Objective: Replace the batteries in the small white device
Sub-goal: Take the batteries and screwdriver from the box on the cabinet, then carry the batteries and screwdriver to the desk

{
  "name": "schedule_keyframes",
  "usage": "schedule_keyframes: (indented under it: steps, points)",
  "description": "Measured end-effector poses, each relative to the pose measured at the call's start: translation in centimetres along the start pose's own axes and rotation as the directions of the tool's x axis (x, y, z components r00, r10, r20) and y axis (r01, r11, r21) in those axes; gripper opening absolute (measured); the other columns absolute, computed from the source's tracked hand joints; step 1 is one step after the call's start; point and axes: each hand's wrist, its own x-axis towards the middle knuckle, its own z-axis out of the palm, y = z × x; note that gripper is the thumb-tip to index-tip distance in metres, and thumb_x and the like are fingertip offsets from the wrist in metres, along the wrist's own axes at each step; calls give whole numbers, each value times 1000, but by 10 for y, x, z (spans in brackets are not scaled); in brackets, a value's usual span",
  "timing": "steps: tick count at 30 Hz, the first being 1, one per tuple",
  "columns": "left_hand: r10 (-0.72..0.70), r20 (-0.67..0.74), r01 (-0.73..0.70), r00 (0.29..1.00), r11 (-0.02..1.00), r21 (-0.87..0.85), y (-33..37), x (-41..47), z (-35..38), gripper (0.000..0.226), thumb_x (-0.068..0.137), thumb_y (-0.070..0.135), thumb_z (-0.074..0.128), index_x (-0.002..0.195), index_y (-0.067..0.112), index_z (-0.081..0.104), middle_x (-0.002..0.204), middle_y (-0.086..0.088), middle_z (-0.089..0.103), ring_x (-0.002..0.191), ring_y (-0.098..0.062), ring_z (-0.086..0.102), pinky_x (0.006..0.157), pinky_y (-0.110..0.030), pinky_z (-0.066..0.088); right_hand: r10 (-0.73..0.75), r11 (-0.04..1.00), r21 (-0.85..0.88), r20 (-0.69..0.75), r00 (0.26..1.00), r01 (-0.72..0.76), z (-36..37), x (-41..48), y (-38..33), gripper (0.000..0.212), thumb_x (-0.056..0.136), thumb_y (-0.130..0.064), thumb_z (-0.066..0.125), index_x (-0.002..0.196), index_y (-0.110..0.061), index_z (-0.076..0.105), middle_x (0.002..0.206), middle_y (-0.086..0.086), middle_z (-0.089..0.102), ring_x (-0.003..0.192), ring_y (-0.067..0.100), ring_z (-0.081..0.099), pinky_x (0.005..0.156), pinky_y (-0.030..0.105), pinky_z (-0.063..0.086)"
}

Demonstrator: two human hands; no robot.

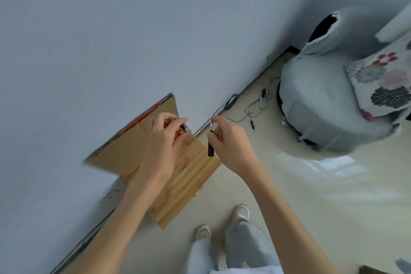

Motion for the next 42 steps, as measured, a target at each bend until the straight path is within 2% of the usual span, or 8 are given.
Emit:
schedule_keyframes:
  steps: [4, 8, 11, 22, 32, 37, 40, 42]
  points:
    - [96, 56, -91, 994, 992, -86, 77, 14, -11, 36, 101, 21, 74, 137, 15, 71, 129, -1, 54, 113, 4, 33, 95, 7, 26, 101, 976, 208, -135, 986, -72, -68, -29, -1, 40, 103, -19, 57, 142, -21, 58, 82, -4, 71, 64, 13, 65, 61, 33, 52]
    - [174, 138, -155, 975, 979, -134, 145, 25, -2, 38, 100, 28, 74, 138, 23, 70, 127, 7, 52, 123, -6, 41, 96, 5, 29, 156, 910, 412, -227, 961, -50, -130, -58, 13, 35, 100, -12, 61, 135, -19, 62, 76, 4, 70, 56, 21, 66, 62, 47, 59]
    - [230, 203, -195, 952, 965, -176, 198, 37, 17, 40, 99, 31, 74, 138, 26, 70, 128, 8, 52, 129, -9, 43, 95, 0, 35, 187, 861, 508, -276, 943, -22, -176, -77, 34, 29, 101, -7, 62, 129, -16, 65, 72, 13, 69, 54, 25, 64, 56, 39, 56]
    - [484, 235, -407, 843, 860, -309, 426, 65, 137, 35, 96, 26, 79, 130, 23, 75, 120, 6, 57, 120, -13, 47, 95, 2, 30, 336, 785, 618, -499, 799, 55, -362, -152, 149, 26, 100, 1, 58, 116, -16, 70, 62, 3, 62, 53, 27, 56, 53, 38, 49]
    - [689, 306, -551, 657, 716, -429, 607, 48, 259, 37, 95, 28, 80, 131, 24, 74, 121, 7, 58, 123, -15, 51, 98, -12, 34, 455, 774, 631, -615, 644, 56, -498, -248, 264, 37, 102, 1, 58, 139, -5, 61, 64, 8, 62, 53, 27, 59, 53, 41, 55]
    - [757, 348, -586, 554, 651, -482, 678, 46, 307, 39, 95, 27, 80, 134, 21, 74, 125, 3, 58, 126, -15, 49, 98, 3, 28, 521, 779, 627, -671, 527, 28, -544, -280, 300, 36, 101, 0, 59, 136, -8, 63, 65, 7, 64, 58, 30, 61, 60, 54, 55]
    - [786, 368, -594, 496, 617, -517, 717, 54, 333, 40, 94, 26, 80, 134, 21, 74, 127, 2, 58, 126, -19, 53, 101, -7, 37, 561, 761, 648, -684, 465, 34, -569, -288, 318, 40, 99, 3, 60, 138, -6, 61, 65, 3, 61, 59, 27, 59, 56, 45, 56]
    - [813, 369, -587, 451, 582, -563, 740, 64, 352, 40, 94, 27, 80, 134, 22, 74, 125, 5, 57, 122, -23, 58, 105, -28, 50, 586, 757, 653, -694, 419, 22, -584, -286, 331, 42, 99, 2, 61, 139, -7, 60, 67, 5, 61, 58, 25, 60, 57, 42, 56]
